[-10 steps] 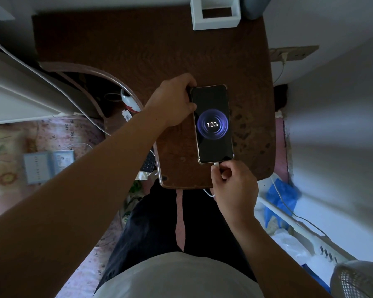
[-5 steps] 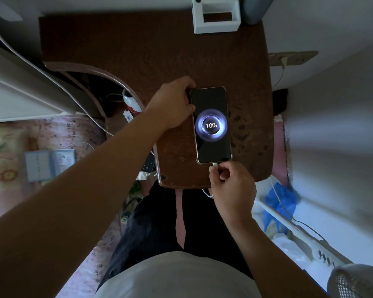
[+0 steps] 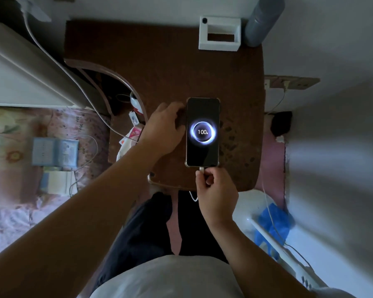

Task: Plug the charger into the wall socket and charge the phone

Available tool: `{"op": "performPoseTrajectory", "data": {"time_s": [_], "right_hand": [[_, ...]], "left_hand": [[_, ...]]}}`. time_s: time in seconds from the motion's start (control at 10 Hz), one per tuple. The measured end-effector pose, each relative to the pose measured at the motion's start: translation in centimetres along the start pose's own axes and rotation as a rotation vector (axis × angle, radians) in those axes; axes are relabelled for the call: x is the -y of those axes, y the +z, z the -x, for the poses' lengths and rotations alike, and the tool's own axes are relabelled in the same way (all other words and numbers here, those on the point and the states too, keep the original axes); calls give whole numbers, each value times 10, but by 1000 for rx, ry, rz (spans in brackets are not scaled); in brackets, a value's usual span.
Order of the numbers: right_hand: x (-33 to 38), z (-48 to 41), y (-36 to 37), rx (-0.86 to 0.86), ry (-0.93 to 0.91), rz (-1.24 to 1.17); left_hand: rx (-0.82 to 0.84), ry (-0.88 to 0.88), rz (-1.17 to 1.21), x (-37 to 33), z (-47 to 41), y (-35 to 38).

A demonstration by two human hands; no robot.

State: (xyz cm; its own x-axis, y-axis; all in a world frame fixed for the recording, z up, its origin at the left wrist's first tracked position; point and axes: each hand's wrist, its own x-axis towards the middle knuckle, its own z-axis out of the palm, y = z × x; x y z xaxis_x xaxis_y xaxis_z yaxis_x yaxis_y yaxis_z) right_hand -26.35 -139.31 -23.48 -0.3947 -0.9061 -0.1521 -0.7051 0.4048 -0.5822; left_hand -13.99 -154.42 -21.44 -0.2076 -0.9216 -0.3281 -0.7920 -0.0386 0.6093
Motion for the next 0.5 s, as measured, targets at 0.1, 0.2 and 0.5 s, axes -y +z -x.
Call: {"op": "performPoseTrajectory", "data": {"time_s": [0.1,0.2,0.5], "right_hand": [[2,0,-1,17,24,2],[5,0,-3,8,52,-23],[4,14,-2,-21,4,-64]], "left_hand": [[19,-49,-62,7,27,0],[55,-92,-149,16,53,0],[31,-161,-199,63,133,11]]}}
